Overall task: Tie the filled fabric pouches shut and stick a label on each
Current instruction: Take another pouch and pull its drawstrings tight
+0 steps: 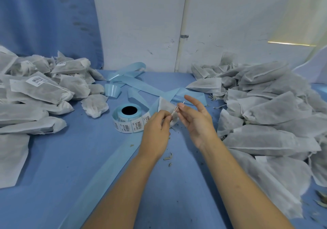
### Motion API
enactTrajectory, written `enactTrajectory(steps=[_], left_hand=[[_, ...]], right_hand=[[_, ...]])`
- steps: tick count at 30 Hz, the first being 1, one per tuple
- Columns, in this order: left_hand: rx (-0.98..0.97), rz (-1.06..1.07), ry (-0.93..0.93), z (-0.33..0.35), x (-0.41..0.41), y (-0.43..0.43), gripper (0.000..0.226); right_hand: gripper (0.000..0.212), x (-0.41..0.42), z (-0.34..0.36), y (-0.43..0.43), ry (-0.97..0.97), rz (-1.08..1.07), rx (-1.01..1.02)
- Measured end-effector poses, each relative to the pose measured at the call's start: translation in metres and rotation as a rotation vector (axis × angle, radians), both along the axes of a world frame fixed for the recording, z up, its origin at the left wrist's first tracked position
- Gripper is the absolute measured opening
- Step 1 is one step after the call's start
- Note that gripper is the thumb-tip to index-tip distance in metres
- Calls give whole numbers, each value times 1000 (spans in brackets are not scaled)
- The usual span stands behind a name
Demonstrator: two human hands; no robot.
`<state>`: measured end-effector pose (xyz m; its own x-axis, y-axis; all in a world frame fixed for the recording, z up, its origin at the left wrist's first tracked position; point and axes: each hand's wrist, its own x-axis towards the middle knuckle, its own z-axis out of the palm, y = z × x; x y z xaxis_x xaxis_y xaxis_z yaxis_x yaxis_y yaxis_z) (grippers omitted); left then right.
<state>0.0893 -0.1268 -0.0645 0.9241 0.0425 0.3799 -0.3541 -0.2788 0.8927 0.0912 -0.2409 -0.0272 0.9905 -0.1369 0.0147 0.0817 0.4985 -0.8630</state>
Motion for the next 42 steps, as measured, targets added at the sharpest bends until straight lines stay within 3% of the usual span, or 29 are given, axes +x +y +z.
enactTrajectory(steps=[11, 13, 17, 19, 21, 28, 35, 42], left_hand=[[-34, 2, 63, 4, -2, 2, 21], [67, 11, 33, 3, -2, 3, 17], [467, 215, -206, 2, -4, 1, 11], [486, 290, -269, 5, -4, 0, 13], [372, 309, -278, 8, -3, 1, 12], [-57, 341, -270, 21, -2, 4, 52], [-315, 372, -95, 22, 6, 17, 13], [-585, 355, -106, 35, 8, 21, 20]], right_hand=[[34, 1, -2, 3, -69, -114, -18], [32, 2, -2, 3, -72, -110, -26], [28, 4, 0, -1, -76, -31, 12], [28, 4, 0, -1, -71, 18, 61], [28, 4, 0, -1, -61, 54, 110], [23, 5, -4, 4, -16, 86, 109], [7, 4, -12, 5, 14, 47, -146], [6, 2, -12, 19, 28, 41, -316]])
